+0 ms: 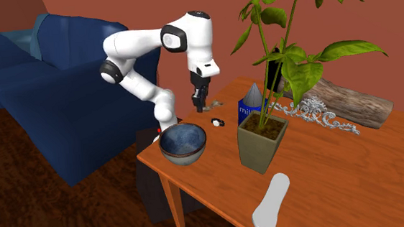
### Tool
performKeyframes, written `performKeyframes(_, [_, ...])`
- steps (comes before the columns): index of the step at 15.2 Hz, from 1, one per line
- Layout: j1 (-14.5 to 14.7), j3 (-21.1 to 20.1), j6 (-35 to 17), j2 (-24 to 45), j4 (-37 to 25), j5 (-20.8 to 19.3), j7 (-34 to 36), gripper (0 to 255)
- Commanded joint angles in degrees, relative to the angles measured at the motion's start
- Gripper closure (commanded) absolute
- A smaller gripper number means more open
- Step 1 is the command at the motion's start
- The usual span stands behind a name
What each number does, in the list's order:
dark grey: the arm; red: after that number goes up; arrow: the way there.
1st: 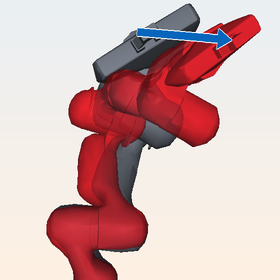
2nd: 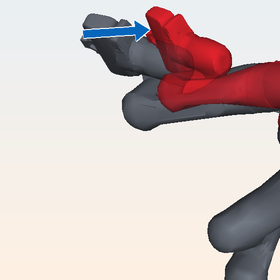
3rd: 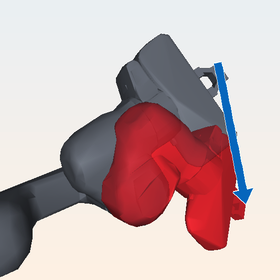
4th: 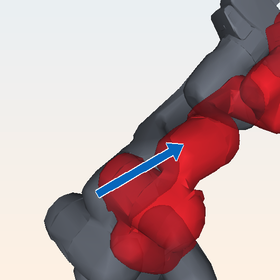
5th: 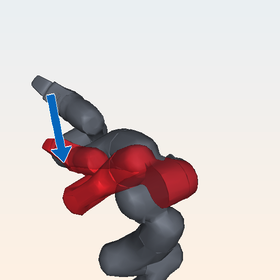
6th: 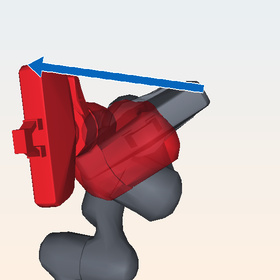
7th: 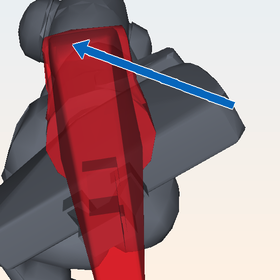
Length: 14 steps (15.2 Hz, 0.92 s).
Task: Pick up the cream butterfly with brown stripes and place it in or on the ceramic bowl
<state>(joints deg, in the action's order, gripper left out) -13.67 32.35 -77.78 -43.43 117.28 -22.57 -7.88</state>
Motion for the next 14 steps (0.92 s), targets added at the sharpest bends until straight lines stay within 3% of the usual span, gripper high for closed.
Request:
performKeyframes(1, [-1.04, 1.21, 1.04, -1.67, 0.00, -1.68, -2.31, 255])
performKeyframes(10, [-3.73, 9.80, 4.27, -4.99, -4.81, -9.80, -14.97, 255])
performKeyframes(14, [-4.39, 10.46, 1.94, -6.56, -1.01, -10.70, -14.30, 255])
